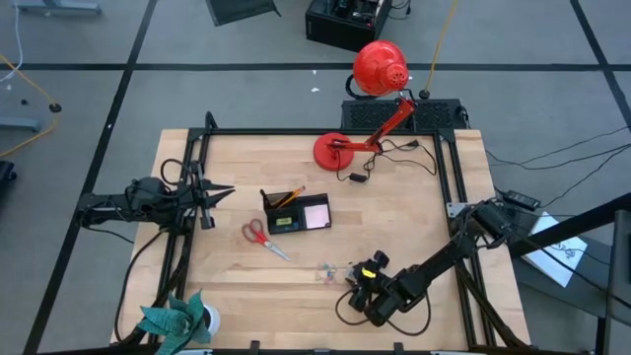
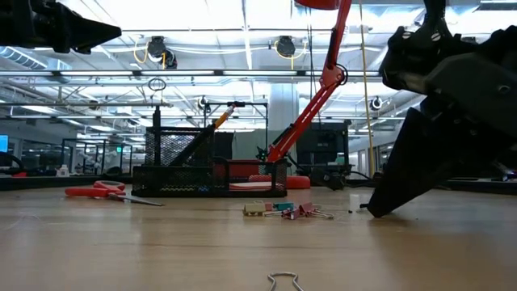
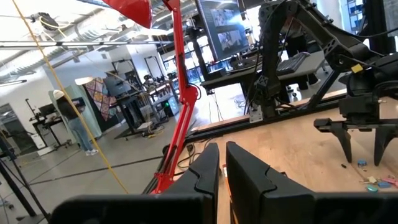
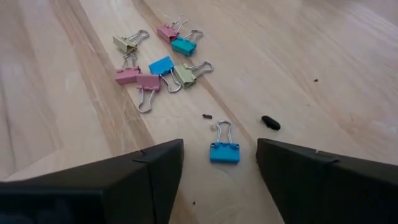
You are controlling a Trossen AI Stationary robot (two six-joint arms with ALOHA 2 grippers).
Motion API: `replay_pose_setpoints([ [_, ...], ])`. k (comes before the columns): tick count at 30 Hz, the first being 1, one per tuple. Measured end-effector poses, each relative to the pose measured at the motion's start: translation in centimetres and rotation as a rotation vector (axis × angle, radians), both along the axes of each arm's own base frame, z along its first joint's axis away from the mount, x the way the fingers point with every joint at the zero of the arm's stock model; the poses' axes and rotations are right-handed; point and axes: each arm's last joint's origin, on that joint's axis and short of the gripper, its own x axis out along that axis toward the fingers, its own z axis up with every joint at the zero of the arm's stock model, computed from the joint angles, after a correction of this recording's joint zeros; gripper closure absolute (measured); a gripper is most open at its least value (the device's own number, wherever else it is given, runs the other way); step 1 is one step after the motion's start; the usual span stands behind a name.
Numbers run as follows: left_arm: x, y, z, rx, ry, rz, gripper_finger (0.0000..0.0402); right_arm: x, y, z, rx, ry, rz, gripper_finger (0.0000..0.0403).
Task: Pick and place office supplies into organizer
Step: Put the blue binder clip into the mesh desk organizer
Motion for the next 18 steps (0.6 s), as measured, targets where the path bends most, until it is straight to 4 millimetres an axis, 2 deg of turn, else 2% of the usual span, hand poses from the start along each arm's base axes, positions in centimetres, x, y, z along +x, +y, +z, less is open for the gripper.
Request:
replay_pose_setpoints([
  [10, 0.0, 0.0, 0.0, 0.0, 0.0, 0.0, 0.0366, -0.24, -0.1, -0.11, -0.002, 0.019, -0.012, 0.025],
  [18, 0.0, 0.0, 0.0, -0.001, -0.001, 0.0, 0.0366, -0.16, -0.14, -0.16, -0.038, 0.021, 0.018, 0.0325],
])
